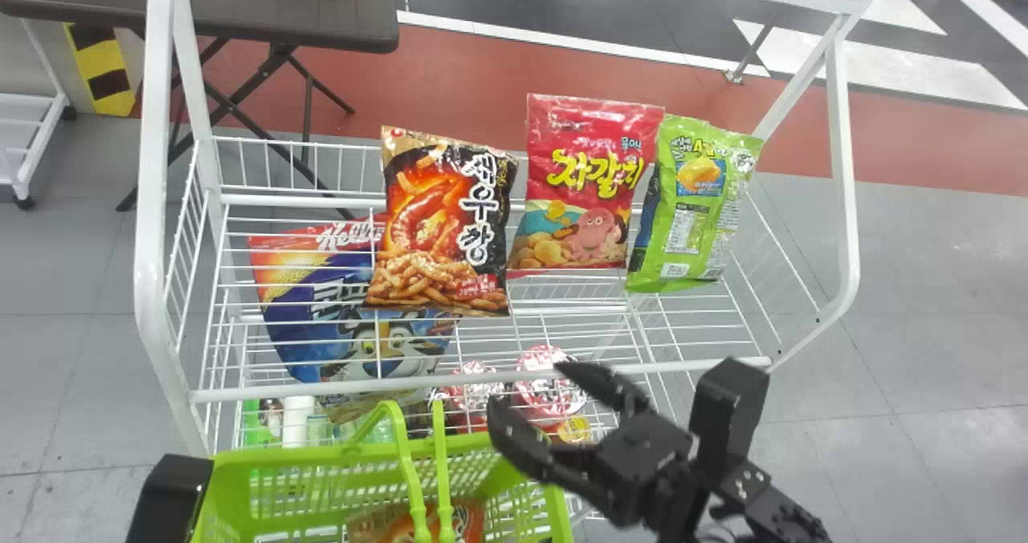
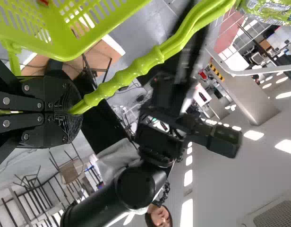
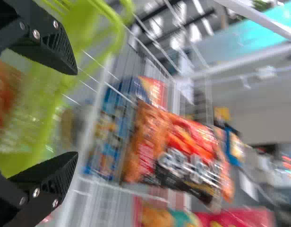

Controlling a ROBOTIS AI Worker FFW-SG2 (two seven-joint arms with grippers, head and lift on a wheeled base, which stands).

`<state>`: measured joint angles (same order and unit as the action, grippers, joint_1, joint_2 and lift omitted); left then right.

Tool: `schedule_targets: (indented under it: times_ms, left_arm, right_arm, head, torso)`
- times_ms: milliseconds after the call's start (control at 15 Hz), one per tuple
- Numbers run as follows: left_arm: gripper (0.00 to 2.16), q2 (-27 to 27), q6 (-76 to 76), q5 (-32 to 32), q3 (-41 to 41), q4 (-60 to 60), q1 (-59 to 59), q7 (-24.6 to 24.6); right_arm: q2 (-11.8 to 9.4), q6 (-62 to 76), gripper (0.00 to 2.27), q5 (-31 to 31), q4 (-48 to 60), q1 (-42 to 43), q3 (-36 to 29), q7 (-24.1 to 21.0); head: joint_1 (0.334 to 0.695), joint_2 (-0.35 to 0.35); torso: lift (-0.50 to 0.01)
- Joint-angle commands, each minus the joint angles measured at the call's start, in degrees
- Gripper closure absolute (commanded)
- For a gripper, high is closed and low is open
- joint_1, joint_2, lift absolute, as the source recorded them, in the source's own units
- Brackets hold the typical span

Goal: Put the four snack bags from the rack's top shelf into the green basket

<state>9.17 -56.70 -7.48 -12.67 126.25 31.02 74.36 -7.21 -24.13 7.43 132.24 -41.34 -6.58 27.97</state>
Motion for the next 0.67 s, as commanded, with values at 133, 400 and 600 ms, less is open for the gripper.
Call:
schedule_targets:
  times_ms: [133, 400, 600]
  left_arm:
    - [1.66, -0.12, 0.49, 0.01, -0.07, -0.57, 0.00, 0.43]
    - [1.66, 0.49, 0.32, -0.61, 0.45, -1.18, -0.70, 1.66]
    - [1.66, 0.76, 0.67, -0.96, 0.80, -1.44, -0.70, 2.19]
  right_arm:
    - [1.49, 7.65, 0.11, -1.36, -6.99, 10.66, 5.35, -11.18]
    - [6.94, 0.44, 0.11, -7.69, -13.15, 21.21, 10.01, -16.19]
    - [7.26, -2.90, 0.11, -10.85, -19.65, 28.07, 12.56, -17.78]
  head:
    - [0.695, -0.350]
    - [0.695, -0.350]
    - [0.695, -0.328]
  torso:
    - [0.000]
    - [0.000]
    - [0.000]
